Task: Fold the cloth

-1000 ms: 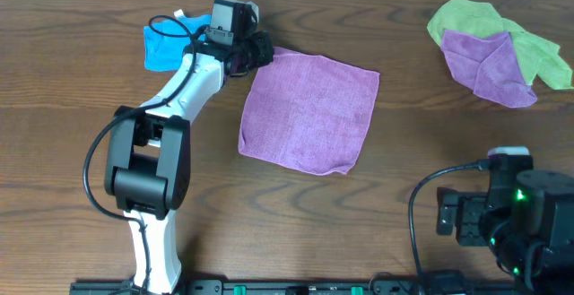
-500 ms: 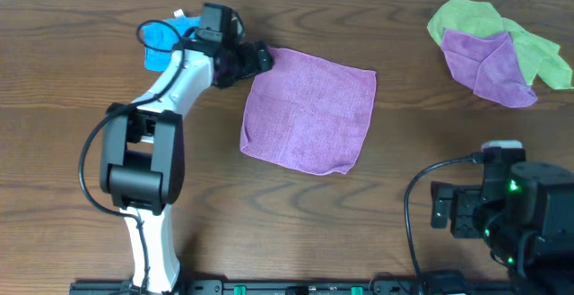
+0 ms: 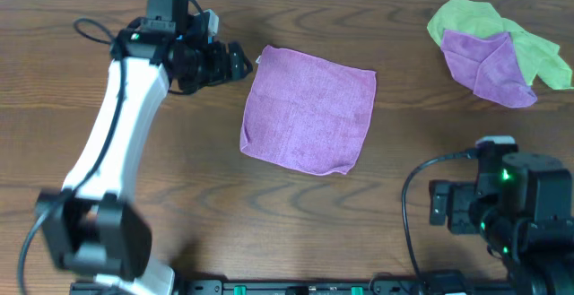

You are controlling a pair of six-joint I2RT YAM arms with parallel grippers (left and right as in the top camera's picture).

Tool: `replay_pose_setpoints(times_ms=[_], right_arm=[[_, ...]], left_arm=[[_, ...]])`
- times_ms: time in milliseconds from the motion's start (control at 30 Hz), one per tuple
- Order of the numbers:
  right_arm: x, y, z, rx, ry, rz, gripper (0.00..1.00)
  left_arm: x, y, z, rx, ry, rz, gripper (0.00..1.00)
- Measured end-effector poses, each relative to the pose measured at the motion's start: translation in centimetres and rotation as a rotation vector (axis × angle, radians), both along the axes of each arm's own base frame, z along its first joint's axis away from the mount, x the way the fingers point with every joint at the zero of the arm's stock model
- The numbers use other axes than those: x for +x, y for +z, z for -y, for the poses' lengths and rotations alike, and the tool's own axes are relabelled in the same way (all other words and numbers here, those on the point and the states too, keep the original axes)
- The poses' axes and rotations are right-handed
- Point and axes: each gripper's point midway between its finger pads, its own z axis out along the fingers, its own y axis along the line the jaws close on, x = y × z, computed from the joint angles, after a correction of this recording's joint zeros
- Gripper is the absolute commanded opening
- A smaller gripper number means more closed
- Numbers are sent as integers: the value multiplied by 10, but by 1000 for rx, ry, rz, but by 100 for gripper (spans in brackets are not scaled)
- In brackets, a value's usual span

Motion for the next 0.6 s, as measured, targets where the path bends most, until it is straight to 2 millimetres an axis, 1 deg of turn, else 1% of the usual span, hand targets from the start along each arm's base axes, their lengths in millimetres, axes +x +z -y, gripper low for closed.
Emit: replay_pose_setpoints(times_ms=[67,100,133,167,200,233,267,300,333,400,467,533,600], right_arm=[[-8,4,1,6,-3,30,99],[-14,6,1,8,-4,46,99],[-24,9,2,13,-4,72,99],[-32,11,3,17,-3,96,99],[-43,13,3,23,0,119,99],[-51,15,2,31,3,143,99],[-63,18,1,54,10,191,99],[-71,20,-2,74,20,223,99],[-77,21,-5,96,34,244,99],[-85,21,-14,143,67,255,99],[-85,21,-23,185,99,257,99],[-78,15,-35,246,130,246,99],[-65,1,-44,296,137,216,99]], left_arm=[[-22,12,-2,10,-16,31,89],[-38,10,-5,15,-20,29,89],[-48,8,-7,20,-19,26,89],[-69,1,-11,25,-17,16,90],[-80,-4,-13,29,-13,9,90],[-94,-10,-17,39,-7,-1,93],[-111,-15,-21,46,5,-5,95],[-122,-15,-24,52,19,3,98],[-132,-14,-28,53,38,29,97],[-147,-11,-32,53,65,73,96],[-150,-11,-34,37,91,120,96],[-151,-25,-34,23,114,122,95],[-143,-47,-32,7,136,90,95]])
